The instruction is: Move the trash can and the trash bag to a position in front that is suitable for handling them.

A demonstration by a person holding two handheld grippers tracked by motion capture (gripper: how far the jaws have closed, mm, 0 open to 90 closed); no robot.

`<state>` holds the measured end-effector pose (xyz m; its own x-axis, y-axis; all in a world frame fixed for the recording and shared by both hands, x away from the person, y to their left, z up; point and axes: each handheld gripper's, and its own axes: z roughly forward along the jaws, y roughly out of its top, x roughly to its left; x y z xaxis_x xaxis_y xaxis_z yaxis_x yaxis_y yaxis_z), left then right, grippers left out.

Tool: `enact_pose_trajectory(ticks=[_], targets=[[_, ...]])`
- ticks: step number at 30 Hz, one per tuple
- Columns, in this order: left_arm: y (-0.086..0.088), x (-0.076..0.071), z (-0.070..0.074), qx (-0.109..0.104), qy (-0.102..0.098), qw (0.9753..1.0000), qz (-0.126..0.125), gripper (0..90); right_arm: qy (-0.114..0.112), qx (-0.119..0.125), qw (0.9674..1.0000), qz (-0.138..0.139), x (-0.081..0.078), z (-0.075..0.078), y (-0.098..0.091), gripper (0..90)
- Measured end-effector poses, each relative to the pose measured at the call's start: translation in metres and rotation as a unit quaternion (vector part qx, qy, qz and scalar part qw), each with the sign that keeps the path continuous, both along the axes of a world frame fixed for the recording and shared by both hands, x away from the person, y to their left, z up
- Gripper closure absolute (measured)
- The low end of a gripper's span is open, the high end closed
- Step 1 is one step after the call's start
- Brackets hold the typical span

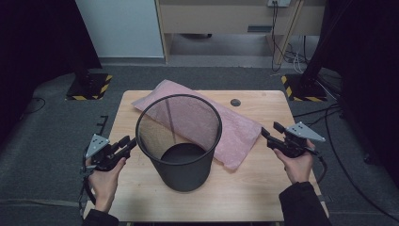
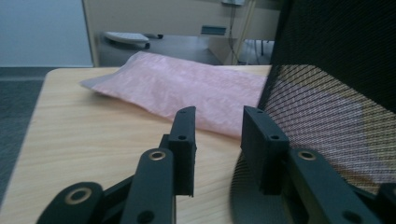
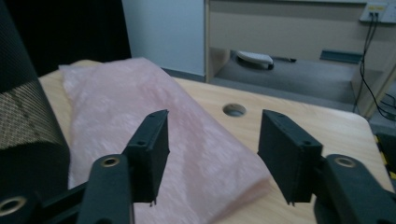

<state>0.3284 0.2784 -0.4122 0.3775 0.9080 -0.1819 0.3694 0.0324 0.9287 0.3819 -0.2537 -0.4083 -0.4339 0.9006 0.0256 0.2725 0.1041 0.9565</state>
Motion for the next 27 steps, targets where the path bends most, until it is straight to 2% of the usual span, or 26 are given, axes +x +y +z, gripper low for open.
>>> enact_pose_trajectory(ticks=[2, 3, 5, 6, 7, 8, 10, 11, 12, 15, 17, 20, 23, 25, 27], targets=[[-0.006, 0.002, 0.002, -0.003, -0.001, 1.0000, -0.006, 71.5, -0.010, 0.005, 0.9999, 0.011, 0.001, 0.007, 0.018, 49.0], [-0.008, 0.002, 0.003, -0.006, -0.002, 0.9999, -0.010, 71.5, -0.010, 0.005, 0.9999, 0.011, 0.001, 0.007, 0.018, 49.0], [-0.014, 0.004, 0.004, -0.010, -0.003, 0.9998, -0.017, 74.0, -0.011, 0.003, 0.9997, 0.023, 0.003, 0.009, 0.032, 49.1], [-0.017, 0.004, 0.004, -0.009, -0.003, 0.9997, -0.022, 76.1, -0.006, -0.006, 0.9995, 0.032, 0.004, 0.010, 0.044, 48.9], [-0.019, 0.005, 0.005, -0.007, -0.001, 0.9996, -0.026, 76.1, -0.006, -0.006, 0.9995, 0.032, 0.004, 0.010, 0.044, 48.9], [-0.021, 0.005, 0.005, -0.004, 0.001, 0.9995, -0.030, 76.7, -0.004, -0.011, 0.9993, 0.036, 0.004, 0.010, 0.052, 49.0], [-0.025, 0.006, 0.005, -0.002, 0.002, 0.9994, -0.034, 80.2, -0.004, -0.014, 0.9983, 0.056, 0.003, 0.011, 0.074, 49.8], [-0.026, 0.006, 0.006, 0.001, 0.001, 0.9995, -0.032, 80.2, -0.004, -0.014, 0.9983, 0.056, 0.003, 0.011, 0.074, 49.8], [-0.026, 0.006, 0.006, 0.002, 0.001, 0.9995, -0.033, 81.3, -0.002, -0.012, 0.9975, 0.069, 0.004, 0.011, 0.089, 50.0], [-0.028, 0.006, 0.005, 0.000, -0.001, 0.9993, -0.037, 81.9, -0.003, -0.017, 0.9968, 0.078, 0.004, 0.011, 0.098, 50.0], [-0.031, 0.006, 0.005, 0.000, -0.001, 0.9991, -0.042, 82.6, -0.006, -0.011, 0.9963, 0.085, 0.003, 0.012, 0.107, 49.8], [-0.040, 0.007, 0.006, 0.008, -0.001, 0.9986, -0.053, 83.0, -0.013, -0.010, 0.9953, 0.096, 0.000, 0.013, 0.112, 51.9], [-0.048, 0.009, 0.006, 0.015, 0.000, 0.9980, -0.061, 83.7, -0.020, -0.019, 0.9957, 0.089, -0.005, 0.013, 0.107, 55.0], [-0.054, 0.011, 0.006, 0.014, 0.002, 0.9975, -0.069, 83.7, -0.021, -0.002, 0.9955, 0.092, -0.011, 0.010, 0.094, 55.1], [-0.061, 0.012, 0.005, 0.015, 0.002, 0.9970, -0.076, 83.7, -0.022, 0.000, 0.9956, 0.091, -0.012, 0.010, 0.091, 55.1]])
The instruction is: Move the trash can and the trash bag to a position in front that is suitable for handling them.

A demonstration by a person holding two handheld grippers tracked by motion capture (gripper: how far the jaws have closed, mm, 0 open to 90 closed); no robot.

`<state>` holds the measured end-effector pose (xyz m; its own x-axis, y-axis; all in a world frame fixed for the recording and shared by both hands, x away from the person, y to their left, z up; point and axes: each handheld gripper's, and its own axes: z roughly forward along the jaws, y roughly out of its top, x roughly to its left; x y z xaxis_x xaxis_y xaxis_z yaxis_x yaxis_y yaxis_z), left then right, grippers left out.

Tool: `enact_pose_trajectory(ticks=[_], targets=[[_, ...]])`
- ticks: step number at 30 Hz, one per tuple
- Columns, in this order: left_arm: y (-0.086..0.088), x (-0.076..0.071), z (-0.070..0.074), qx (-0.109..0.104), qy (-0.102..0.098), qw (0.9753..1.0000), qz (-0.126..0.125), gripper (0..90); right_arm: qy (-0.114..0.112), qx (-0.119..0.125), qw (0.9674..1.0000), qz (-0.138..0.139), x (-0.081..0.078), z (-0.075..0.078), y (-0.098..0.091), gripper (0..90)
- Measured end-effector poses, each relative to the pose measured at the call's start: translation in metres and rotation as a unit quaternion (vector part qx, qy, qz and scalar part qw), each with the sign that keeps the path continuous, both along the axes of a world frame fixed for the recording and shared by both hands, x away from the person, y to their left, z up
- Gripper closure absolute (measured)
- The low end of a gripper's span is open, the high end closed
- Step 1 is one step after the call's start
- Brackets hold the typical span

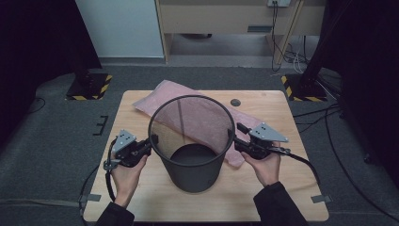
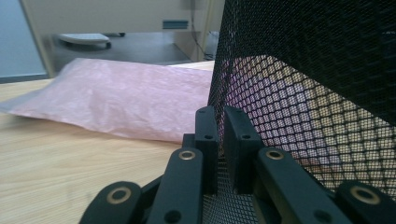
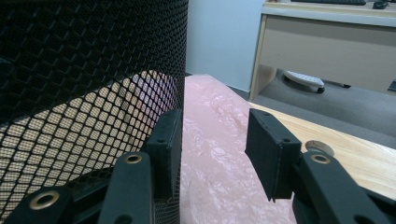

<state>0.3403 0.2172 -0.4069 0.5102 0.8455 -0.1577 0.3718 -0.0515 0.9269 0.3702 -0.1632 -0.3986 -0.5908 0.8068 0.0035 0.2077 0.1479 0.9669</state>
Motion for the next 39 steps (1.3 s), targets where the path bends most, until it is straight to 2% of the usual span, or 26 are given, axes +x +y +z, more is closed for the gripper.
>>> enact_pose_trajectory(ticks=[5, 7, 10, 11, 12, 14, 17, 19, 21, 22, 23, 24, 25, 26, 27, 30, 32, 34, 36, 37, 38, 39], targets=[[-0.020, 0.004, 0.000, 0.002, 0.000, 1.0000, -0.009, 83.3, 0.000, 0.004, 0.9999, -0.016, -0.008, 0.000, -0.025, 55.5], [-0.029, 0.006, 0.000, 0.003, 0.000, 0.9999, -0.013, 83.1, 0.004, 0.004, 0.9998, -0.021, -0.009, 0.000, -0.031, 55.6], [-0.032, 0.008, 0.000, 0.004, 0.000, 0.9998, -0.017, 81.7, 0.005, 0.007, 0.9996, -0.025, -0.010, 0.000, -0.037, 55.2], [-0.032, 0.008, -0.001, 0.008, 0.002, 0.9998, -0.019, 76.6, 0.009, 0.007, 0.9996, -0.025, -0.008, -0.001, -0.042, 51.7], [-0.031, 0.009, -0.002, 0.010, 0.003, 0.9997, -0.020, 76.6, 0.009, 0.007, 0.9996, -0.025, -0.008, -0.001, -0.042, 51.7], [-0.027, 0.010, -0.006, 0.021, 0.010, 0.9995, -0.021, 71.0, 0.013, 0.012, 0.9995, -0.027, -0.005, -0.003, -0.047, 50.2], [-0.012, 0.009, -0.019, 0.038, 0.029, 0.9988, -0.011, 61.7, 0.018, 0.003, 0.9989, -0.042, 0.007, -0.011, -0.057, 45.0], [-0.001, 0.009, -0.029, 0.050, 0.040, 0.9979, -0.005, 54.0, 0.022, -0.008, 0.9985, -0.050, 0.019, -0.021, -0.063, 38.0], [0.013, 0.010, -0.043, 0.068, 0.061, 0.9958, 0.005, 44.6, 0.032, -0.021, 0.9978, -0.055, 0.031, -0.034, -0.067, 36.2], [0.020, 0.010, -0.050, 0.073, 0.072, 0.9946, 0.012, 35.4, 0.044, -0.033, 0.9966, -0.061, 0.043, -0.050, -0.070, 34.9], [0.034, 0.009, -0.065, 0.093, 0.097, 0.9905, 0.028, 31.8, 0.050, -0.038, 0.9960, -0.064, 0.049, -0.058, -0.071, 33.5], [0.034, 0.009, -0.065, 0.093, 0.097, 0.9905, 0.028, 28.8, 0.050, -0.038, 0.9960, -0.064, 0.049, -0.058, -0.071, 33.5], [0.042, 0.007, -0.074, 0.105, 0.109, 0.9878, 0.037, 28.8, 0.056, -0.049, 0.9951, -0.066, 0.054, -0.068, -0.071, 33.2], [0.048, 0.006, -0.081, 0.111, 0.120, 0.9856, 0.045, 25.8, 0.070, -0.061, 0.9936, -0.064, 0.060, -0.078, -0.070, 33.2], [0.051, 0.005, -0.086, 0.114, 0.127, 0.9841, 0.049, 24.2, 0.075, -0.076, 0.9926, -0.058, 0.065, -0.086, -0.069, 33.1], [0.063, 0.003, -0.105, 0.124, 0.158, 0.9777, 0.062, 21.5, 0.098, -0.104, 0.9889, -0.041, 0.078, -0.105, -0.063, 32.1], [0.067, 0.004, -0.108, 0.122, 0.168, 0.9758, 0.067, 21.3, 0.104, -0.122, 0.9866, -0.032, 0.086, -0.112, -0.058, 31.2], [0.070, 0.006, -0.110, 0.126, 0.165, 0.9752, 0.076, 20.3, 0.116, -0.125, 0.9849, -0.029, 0.093, -0.117, -0.055, 31.2], [0.072, 0.008, -0.113, 0.136, 0.172, 0.9729, 0.075, 20.2, 0.125, -0.122, 0.9844, -0.022, 0.097, -0.120, -0.053, 31.4], [0.071, 0.009, -0.116, 0.128, 0.177, 0.9731, 0.073, 20.2, 0.139, -0.132, 0.9814, -0.009, 0.100, -0.124, -0.050, 32.9], [0.070, 0.009, -0.118, 0.123, 0.181, 0.9732, 0.071, 20.2, 0.139, -0.132, 0.9814, -0.009, 0.100, -0.124, -0.050, 32.9], [0.069, 0.009, -0.120, 0.119, 0.186, 0.9732, 0.064, 19.1, 0.149, -0.143, 0.9784, -0.002, 0.099, -0.130, -0.048, 33.5]])
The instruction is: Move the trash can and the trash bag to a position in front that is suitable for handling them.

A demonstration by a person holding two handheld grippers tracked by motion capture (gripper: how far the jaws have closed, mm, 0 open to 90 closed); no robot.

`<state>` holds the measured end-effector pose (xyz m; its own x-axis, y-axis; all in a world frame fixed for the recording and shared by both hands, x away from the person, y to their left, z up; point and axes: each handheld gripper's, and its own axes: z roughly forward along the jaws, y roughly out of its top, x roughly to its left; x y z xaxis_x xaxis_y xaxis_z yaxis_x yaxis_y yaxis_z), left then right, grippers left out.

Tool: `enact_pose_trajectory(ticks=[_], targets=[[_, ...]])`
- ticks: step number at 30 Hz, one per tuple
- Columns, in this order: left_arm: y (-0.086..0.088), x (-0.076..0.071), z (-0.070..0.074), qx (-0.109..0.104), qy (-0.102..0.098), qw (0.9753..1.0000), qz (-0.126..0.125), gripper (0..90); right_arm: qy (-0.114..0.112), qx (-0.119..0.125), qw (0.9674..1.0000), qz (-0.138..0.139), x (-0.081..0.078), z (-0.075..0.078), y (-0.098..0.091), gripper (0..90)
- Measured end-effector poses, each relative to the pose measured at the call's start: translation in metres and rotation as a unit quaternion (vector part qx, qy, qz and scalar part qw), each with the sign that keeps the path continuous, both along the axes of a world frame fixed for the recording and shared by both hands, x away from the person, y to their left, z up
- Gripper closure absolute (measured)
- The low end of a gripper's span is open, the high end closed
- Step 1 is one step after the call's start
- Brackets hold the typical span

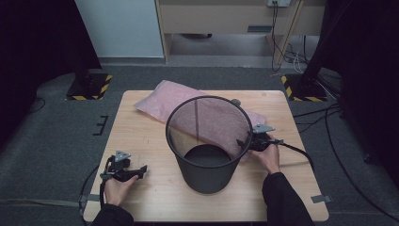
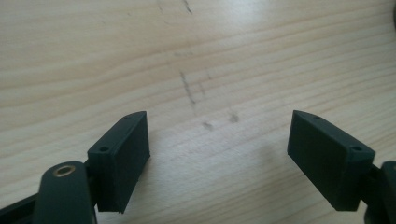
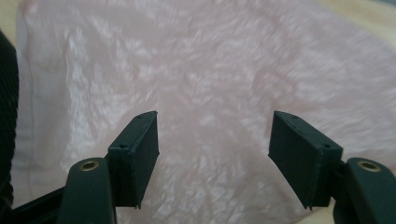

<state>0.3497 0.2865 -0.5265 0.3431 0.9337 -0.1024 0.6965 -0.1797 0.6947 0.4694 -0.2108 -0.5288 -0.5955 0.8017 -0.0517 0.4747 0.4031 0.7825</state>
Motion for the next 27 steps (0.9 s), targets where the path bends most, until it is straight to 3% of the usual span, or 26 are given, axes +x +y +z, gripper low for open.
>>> enact_pose_trajectory(ticks=[4, 5, 14, 21, 23, 27], targets=[[-0.004, 0.001, -0.001, 0.007, -0.003, 0.9999, -0.011, 18.7, 0.017, -0.017, 0.9997, 0.006, -0.001, -0.007, 0.002, 34.1], [-0.005, 0.001, -0.001, 0.015, -0.004, 0.9998, -0.014, 18.4, 0.021, -0.005, 0.9998, -0.003, -0.002, -0.008, 0.000, 34.7], [-0.007, -0.002, -0.003, 0.030, -0.011, 0.9991, -0.026, 16.6, 0.034, 0.009, 0.9993, -0.013, -0.018, -0.008, -0.015, 37.8], [-0.010, -0.002, -0.004, 0.047, -0.013, 0.9982, -0.034, 14.4, 0.038, 0.010, 0.9991, -0.017, -0.051, -0.007, -0.039, 38.3], [-0.011, -0.002, -0.004, 0.048, -0.013, 0.9982, -0.034, 13.6, 0.041, 0.008, 0.9989, -0.021, -0.067, -0.006, -0.046, 38.0], [-0.010, -0.003, -0.005, 0.047, -0.018, 0.9981, -0.036, 13.6, 0.039, 0.010, 0.9989, -0.026, -0.081, -0.007, -0.050, 37.6]])
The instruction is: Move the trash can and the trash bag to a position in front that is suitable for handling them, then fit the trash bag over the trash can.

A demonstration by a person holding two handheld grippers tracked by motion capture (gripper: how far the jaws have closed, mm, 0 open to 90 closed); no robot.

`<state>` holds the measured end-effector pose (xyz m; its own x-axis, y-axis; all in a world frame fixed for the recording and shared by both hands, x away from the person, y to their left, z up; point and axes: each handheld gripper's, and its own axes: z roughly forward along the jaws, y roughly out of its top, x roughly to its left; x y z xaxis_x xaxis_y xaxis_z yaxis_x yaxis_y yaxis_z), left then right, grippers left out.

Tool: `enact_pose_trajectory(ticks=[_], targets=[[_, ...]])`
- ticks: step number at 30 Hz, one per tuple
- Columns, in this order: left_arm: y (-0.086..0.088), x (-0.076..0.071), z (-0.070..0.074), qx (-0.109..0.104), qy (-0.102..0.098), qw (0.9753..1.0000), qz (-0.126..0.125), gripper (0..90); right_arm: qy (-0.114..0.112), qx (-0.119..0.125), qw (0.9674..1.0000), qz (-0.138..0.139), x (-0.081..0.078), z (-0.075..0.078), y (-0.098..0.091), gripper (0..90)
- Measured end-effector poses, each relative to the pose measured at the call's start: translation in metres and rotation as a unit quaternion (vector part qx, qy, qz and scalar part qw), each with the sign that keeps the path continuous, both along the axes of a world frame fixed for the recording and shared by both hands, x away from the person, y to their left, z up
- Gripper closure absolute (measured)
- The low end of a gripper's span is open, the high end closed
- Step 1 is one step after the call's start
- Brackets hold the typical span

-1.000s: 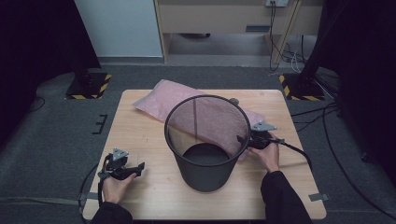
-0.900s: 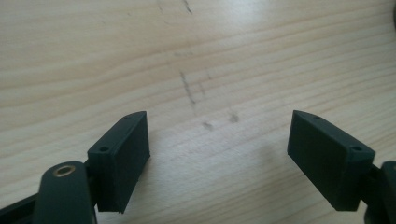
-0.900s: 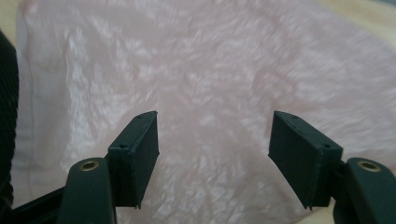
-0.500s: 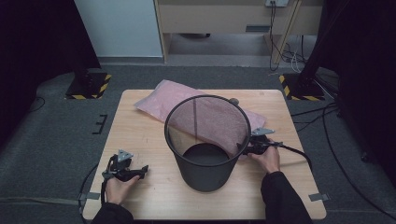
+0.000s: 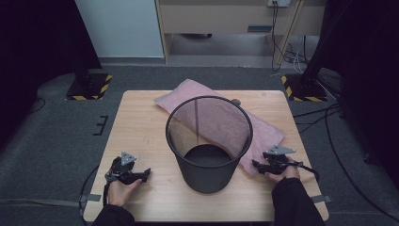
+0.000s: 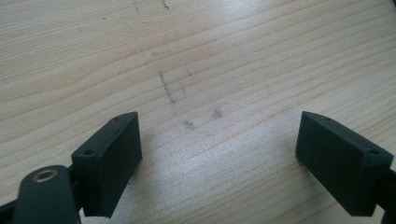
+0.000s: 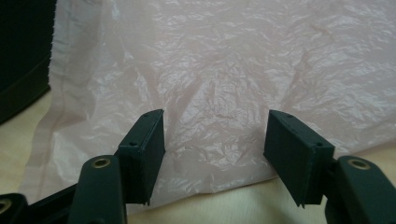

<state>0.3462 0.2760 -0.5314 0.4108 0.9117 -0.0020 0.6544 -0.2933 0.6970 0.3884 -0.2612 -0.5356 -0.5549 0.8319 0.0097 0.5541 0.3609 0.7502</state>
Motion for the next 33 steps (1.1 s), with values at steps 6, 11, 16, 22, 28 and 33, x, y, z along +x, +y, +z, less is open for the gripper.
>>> enact_pose_trajectory(ticks=[6, 11, 16, 22, 28, 33], targets=[[0.001, -0.002, -0.001, -0.004, -0.006, 1.0000, -0.002, 13.6, 0.008, -0.006, 0.9999, -0.007, -0.031, 0.002, -0.002, 37.4], [0.001, -0.002, -0.001, -0.002, -0.004, 1.0000, -0.003, 13.5, 0.029, -0.015, 0.9995, -0.002, -0.052, 0.006, 0.000, 34.3], [0.001, -0.001, 0.000, -0.004, 0.000, 1.0000, -0.002, 13.4, 0.015, -0.005, 0.9999, -0.006, -0.047, 0.020, -0.001, 27.3], [0.000, 0.000, 0.000, -0.004, 0.001, 1.0000, -0.003, 12.6, -0.039, 0.024, 0.9975, -0.053, -0.018, 0.045, -0.019, 23.1], [0.000, 0.003, 0.000, -0.008, -0.001, 1.0000, -0.005, 12.5, -0.041, 0.009, 0.9949, -0.092, 0.023, 0.042, -0.039, 21.2], [0.000, 0.004, 0.000, -0.007, 0.001, 0.9999, -0.009, 12.4, -0.033, -0.011, 0.9936, -0.107, 0.052, 0.034, -0.047, 19.9]])
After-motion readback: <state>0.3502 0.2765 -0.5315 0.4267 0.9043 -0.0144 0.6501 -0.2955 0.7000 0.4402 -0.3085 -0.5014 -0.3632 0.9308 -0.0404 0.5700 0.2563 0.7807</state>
